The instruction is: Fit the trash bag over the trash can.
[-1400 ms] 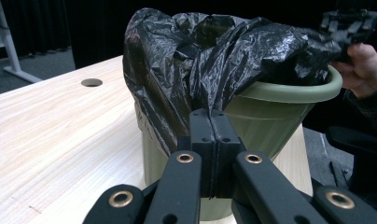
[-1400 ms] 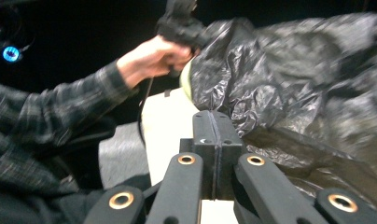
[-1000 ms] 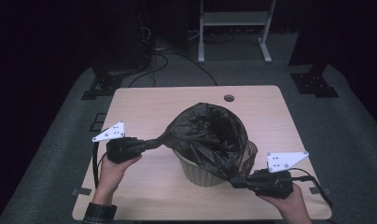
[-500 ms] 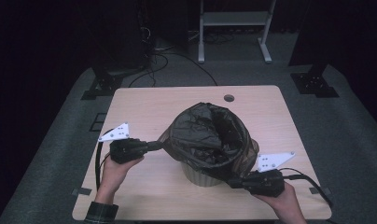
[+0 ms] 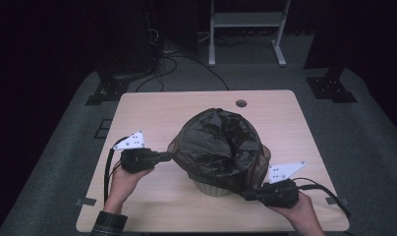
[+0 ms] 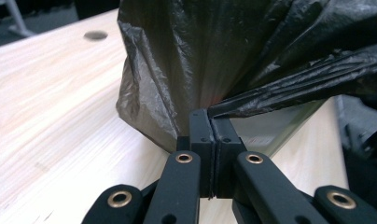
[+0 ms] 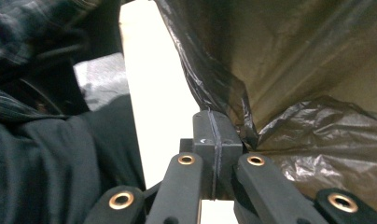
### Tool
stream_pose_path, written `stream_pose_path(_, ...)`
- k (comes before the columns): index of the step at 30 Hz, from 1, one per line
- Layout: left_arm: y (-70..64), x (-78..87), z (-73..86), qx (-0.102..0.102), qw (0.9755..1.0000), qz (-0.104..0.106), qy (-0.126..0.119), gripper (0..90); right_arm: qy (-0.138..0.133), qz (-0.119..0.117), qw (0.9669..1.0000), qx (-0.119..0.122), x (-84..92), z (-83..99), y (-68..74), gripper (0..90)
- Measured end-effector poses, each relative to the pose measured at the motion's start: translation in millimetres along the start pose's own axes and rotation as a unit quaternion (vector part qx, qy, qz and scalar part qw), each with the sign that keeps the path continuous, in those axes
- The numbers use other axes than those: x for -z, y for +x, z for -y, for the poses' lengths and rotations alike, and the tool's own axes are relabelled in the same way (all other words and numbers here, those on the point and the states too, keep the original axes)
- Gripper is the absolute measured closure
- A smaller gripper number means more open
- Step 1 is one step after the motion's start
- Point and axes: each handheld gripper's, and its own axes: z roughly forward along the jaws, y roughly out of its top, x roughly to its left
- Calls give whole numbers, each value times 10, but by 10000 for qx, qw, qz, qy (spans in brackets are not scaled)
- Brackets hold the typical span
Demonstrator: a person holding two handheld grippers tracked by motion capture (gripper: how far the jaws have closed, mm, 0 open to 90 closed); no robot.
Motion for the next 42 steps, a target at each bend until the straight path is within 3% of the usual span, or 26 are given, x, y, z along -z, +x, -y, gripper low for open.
stream_pose_path(3, 3, 15, -7, -1, 10000, 26, -86, 889, -106, 81, 9999, 43, 22, -1, -18, 769)
stream_pose_path(6, -1, 45, -21, -3, 9999, 19, -157, 889, -426, 103, 9990, 91, 126, -42, -19, 666)
stream_pose_path(9, 16, 57, -15, 16, 9998, -10, -186, 889, -831, 150, 9963, 155, 308, -84, -14, 628)
stream_pose_path(13, 23, 60, -23, 19, 9998, -29, -192, 885, -1478, 510, 9875, 219, 601, -161, -70, 544)
stream_pose_path(15, 26, 63, -31, -16, 9998, -111, -135, 885, -1672, 812, 9824, 178, 715, -210, -142, 481)
stream_pose_path(17, 33, 80, -33, 18, 9998, -122, -176, 865, -1810, 894, 9793, 138, 785, -266, -242, 458)
stream_pose_path(20, 28, 132, -58, -47, 9996, -88, -267, 671, -1845, 956, 9781, 140, 819, -359, -360, 436)
stream_pose_path(22, 25, 212, -99, -78, 9989, 10, -470, 564, -1896, 966, 9770, 125, 825, -419, -423, 437)
stream_pose_path(24, 18, 291, -155, -104, 9974, 137, -696, 494, -1883, 1005, 9769, 107, 829, -479, -479, 438)
stream_pose_path(27, -7, 342, -253, -208, 9959, 250, -842, 396, -1936, 1075, 9752, 39, 824, -557, -576, 436)
stream_pose_path(33, 2, 339, -451, -286, 9927, 205, -1153, 294, -1995, 1134, 9733, -78, 776, -702, -719, 422)
stream_pose_path(38, 39, 94, -527, -342, 9937, 458, -968, 245, -1961, 1119, 9741, -128, 707, -824, -802, 415)
stream_pose_path(42, 57, -41, -493, -175, 9932, 686, -920, 255, -1924, 1108, 9748, -217, 631, -895, -868, 403)
